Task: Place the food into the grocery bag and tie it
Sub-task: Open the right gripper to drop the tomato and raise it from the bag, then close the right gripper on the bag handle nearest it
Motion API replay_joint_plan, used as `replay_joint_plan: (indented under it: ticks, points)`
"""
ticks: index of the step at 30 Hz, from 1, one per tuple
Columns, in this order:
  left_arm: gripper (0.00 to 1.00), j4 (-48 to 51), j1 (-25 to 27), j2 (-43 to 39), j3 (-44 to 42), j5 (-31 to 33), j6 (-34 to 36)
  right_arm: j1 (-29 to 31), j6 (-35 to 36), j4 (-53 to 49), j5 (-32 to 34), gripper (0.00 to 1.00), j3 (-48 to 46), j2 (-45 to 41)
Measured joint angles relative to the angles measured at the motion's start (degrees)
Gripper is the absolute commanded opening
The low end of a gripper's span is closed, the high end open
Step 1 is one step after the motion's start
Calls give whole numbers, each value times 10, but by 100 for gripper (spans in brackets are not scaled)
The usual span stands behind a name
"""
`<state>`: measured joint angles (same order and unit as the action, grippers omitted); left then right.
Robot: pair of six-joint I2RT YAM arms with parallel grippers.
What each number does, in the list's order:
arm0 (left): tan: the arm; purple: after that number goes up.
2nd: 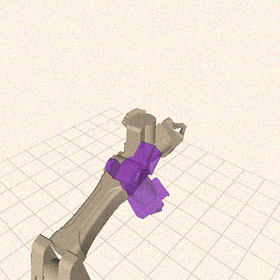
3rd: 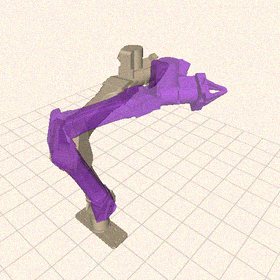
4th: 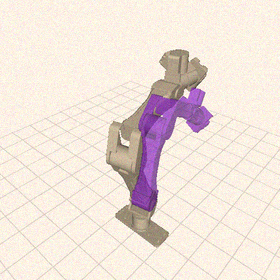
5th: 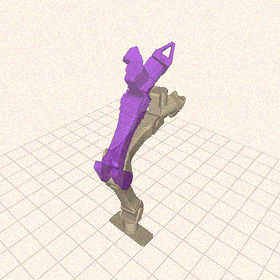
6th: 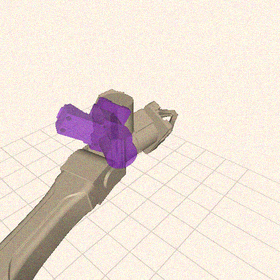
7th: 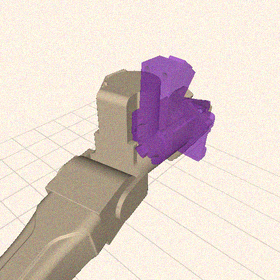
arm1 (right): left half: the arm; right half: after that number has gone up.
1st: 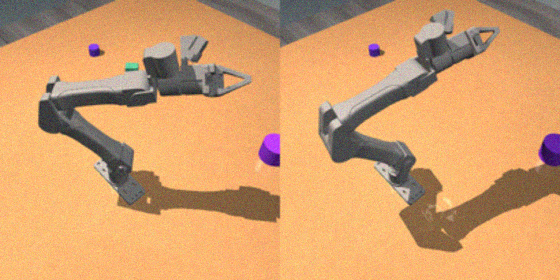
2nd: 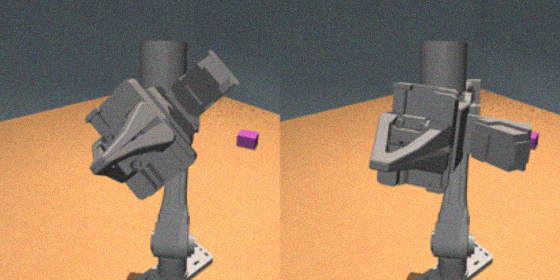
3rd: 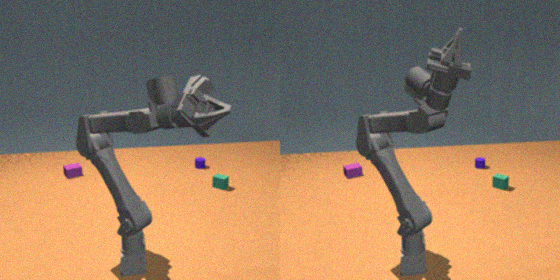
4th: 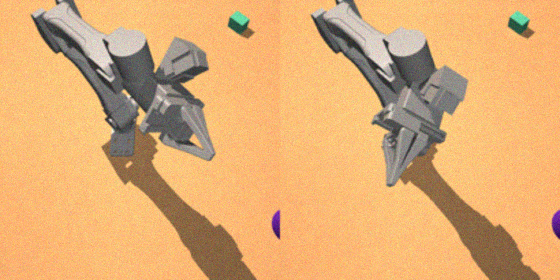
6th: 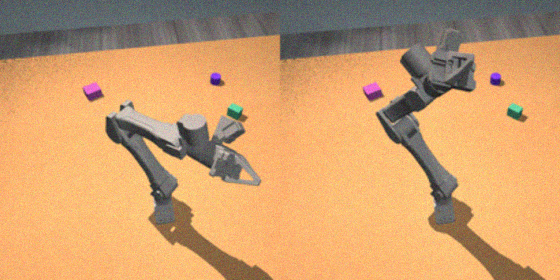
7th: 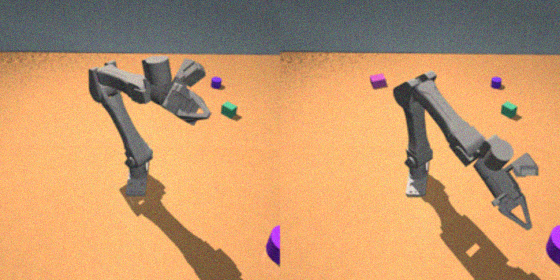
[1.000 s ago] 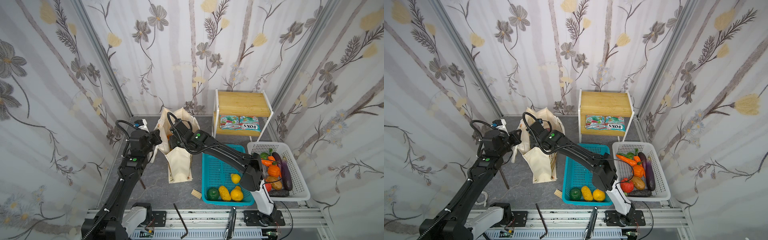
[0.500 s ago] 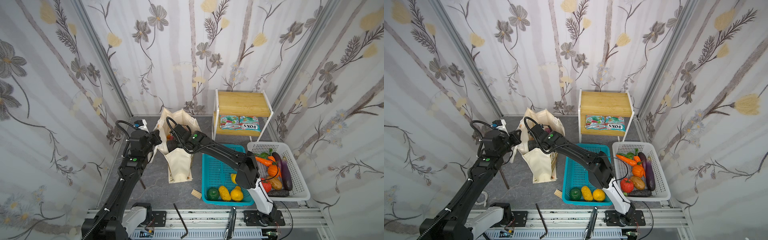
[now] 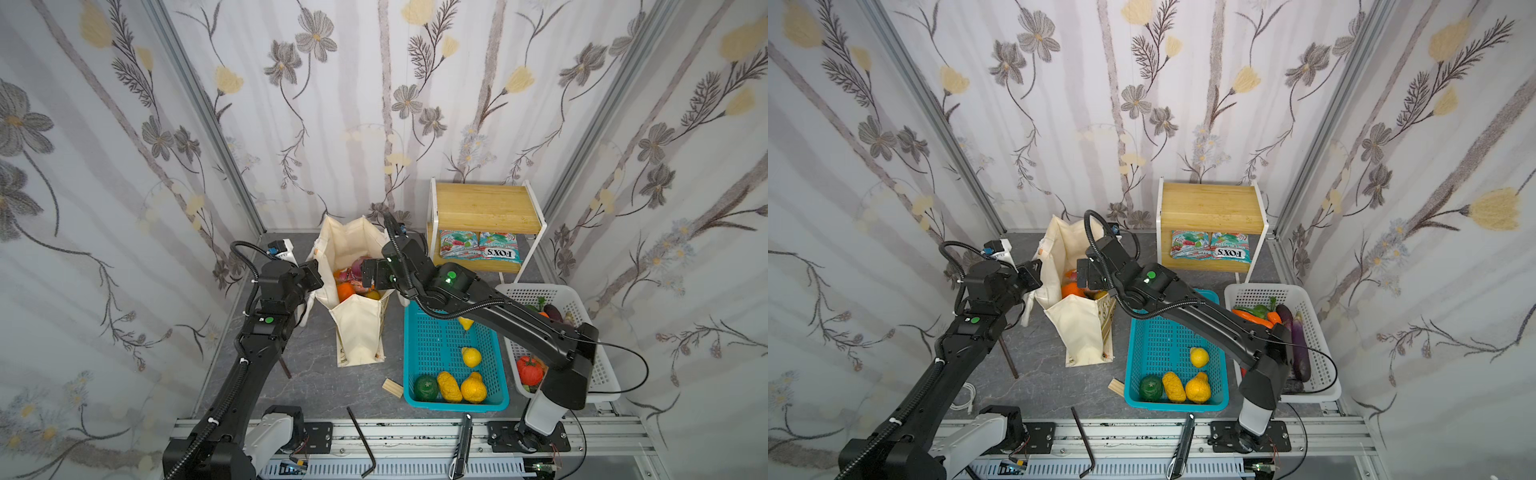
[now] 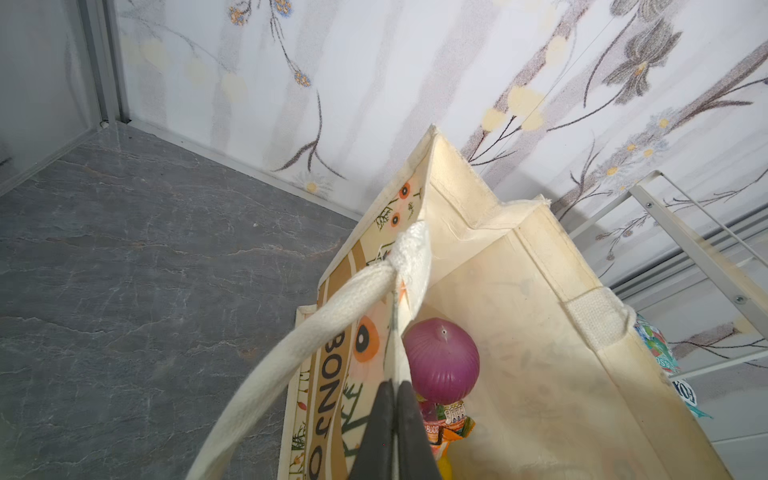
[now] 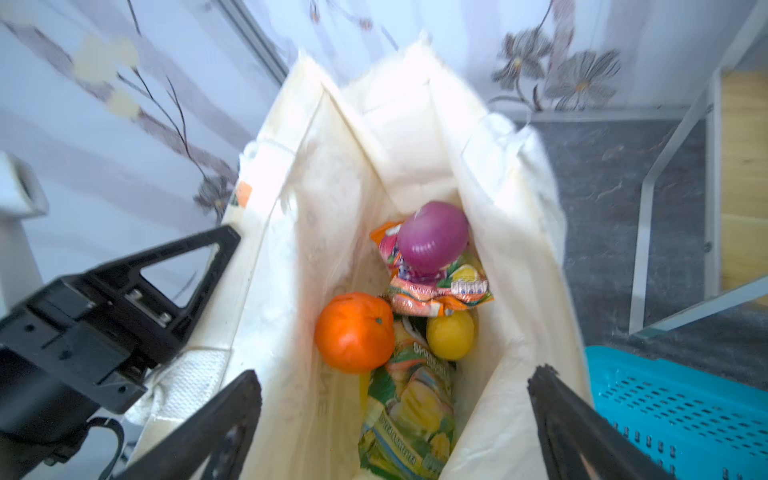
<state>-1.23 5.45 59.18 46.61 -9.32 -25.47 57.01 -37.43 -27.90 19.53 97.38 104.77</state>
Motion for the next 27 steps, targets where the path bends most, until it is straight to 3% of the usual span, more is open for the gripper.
replay_joint_plan:
  ticks: [6,10,13,21,27]
  points:
    - [0,0,0,-8,-1,3,4,-48,-5,152,0,100,-198,-121]
    - [0,0,0,-14,-3,7,10,-113,-31,214,-52,100,-266,-161]
    - [0,0,0,-14,-3,7,10,-143,-45,237,-77,100,-292,-170]
    - [0,0,1,-14,-4,7,10,-148,-52,276,-113,100,-345,-193]
    - [0,0,1,-14,-4,7,10,-140,-60,282,-154,96,-310,-133]
